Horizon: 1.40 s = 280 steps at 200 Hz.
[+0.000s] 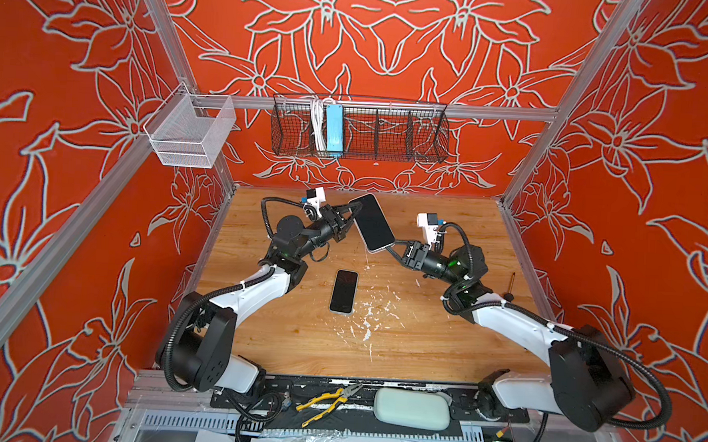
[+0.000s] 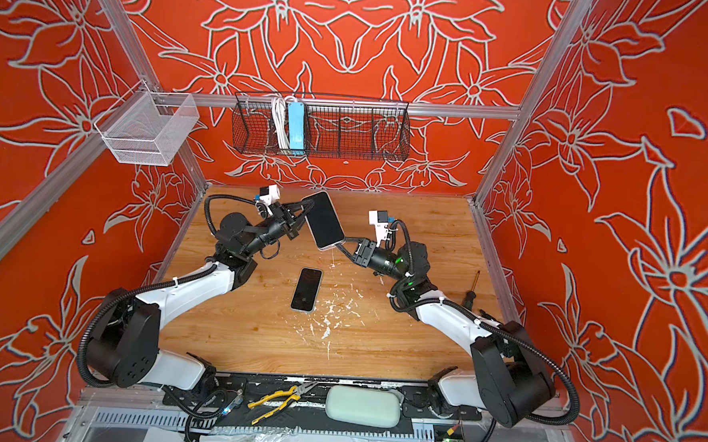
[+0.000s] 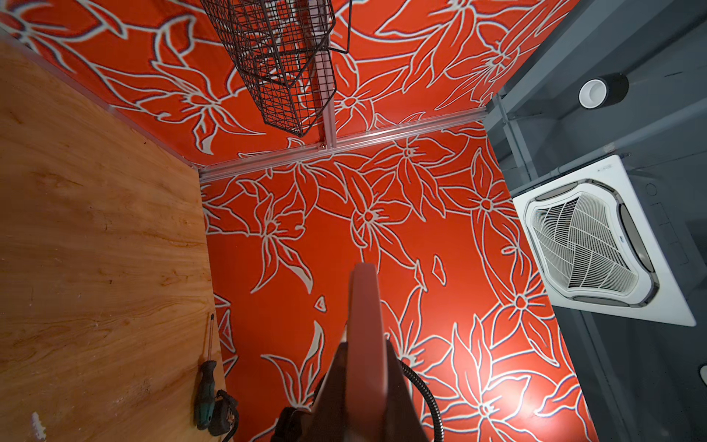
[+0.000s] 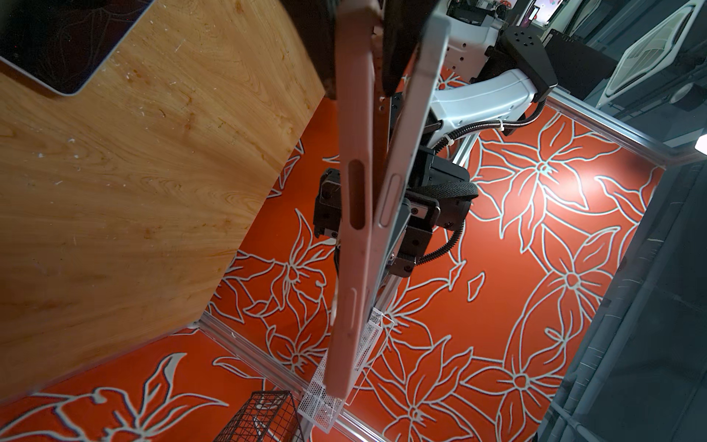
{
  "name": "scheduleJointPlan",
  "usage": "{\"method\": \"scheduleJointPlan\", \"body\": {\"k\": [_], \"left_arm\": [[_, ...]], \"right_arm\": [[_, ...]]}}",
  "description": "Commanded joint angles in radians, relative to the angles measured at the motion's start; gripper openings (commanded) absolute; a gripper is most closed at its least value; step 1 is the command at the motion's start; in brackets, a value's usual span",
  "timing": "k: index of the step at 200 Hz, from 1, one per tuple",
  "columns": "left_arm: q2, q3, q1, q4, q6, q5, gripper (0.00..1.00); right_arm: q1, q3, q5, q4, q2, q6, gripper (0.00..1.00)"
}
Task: Take the phone out of the phone case
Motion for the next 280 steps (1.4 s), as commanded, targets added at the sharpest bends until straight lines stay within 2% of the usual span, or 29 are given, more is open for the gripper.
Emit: {"method": "scheduleJointPlan", "body": {"k": [1, 18, 37, 84, 194, 230, 280], "left_arm": [[-0.006, 0.005, -0.002, 0.067, -0.004, -0.002, 0.0], [-0.006, 0.001, -0.002, 0.062, 0.002, -0.002, 0.01], [-0.002, -0.005, -0.002, 0.052, 0.009, -0.002, 0.08], [0.014, -0.01, -0.006, 0.049, 0.012, -0.002, 0.32], [0.042, -0.003, -0.039, 0.057, 0.017, -0.011, 0.64], [0.026, -0.019, -0.054, 0.053, 0.031, -0.026, 0.8], [0.0, -0.048, -0.077, 0.033, 0.055, -0.053, 0.85]], "right_arm": [[-0.004, -0.009, 0.022, 0.038, -0.027, 0.023, 0.2], [-0.004, -0.013, 0.03, 0.05, -0.027, 0.035, 0.18], [-0.003, -0.027, 0.059, 0.069, -0.029, 0.05, 0.16], [-0.001, -0.052, 0.112, 0.078, -0.039, 0.067, 0.13], [0.001, -0.077, 0.176, 0.235, 0.008, 0.205, 0.12], [0.002, -0.058, 0.179, 0.238, 0.014, 0.213, 0.11], [0.001, -0.053, 0.181, 0.344, 0.078, 0.266, 0.11]]}}
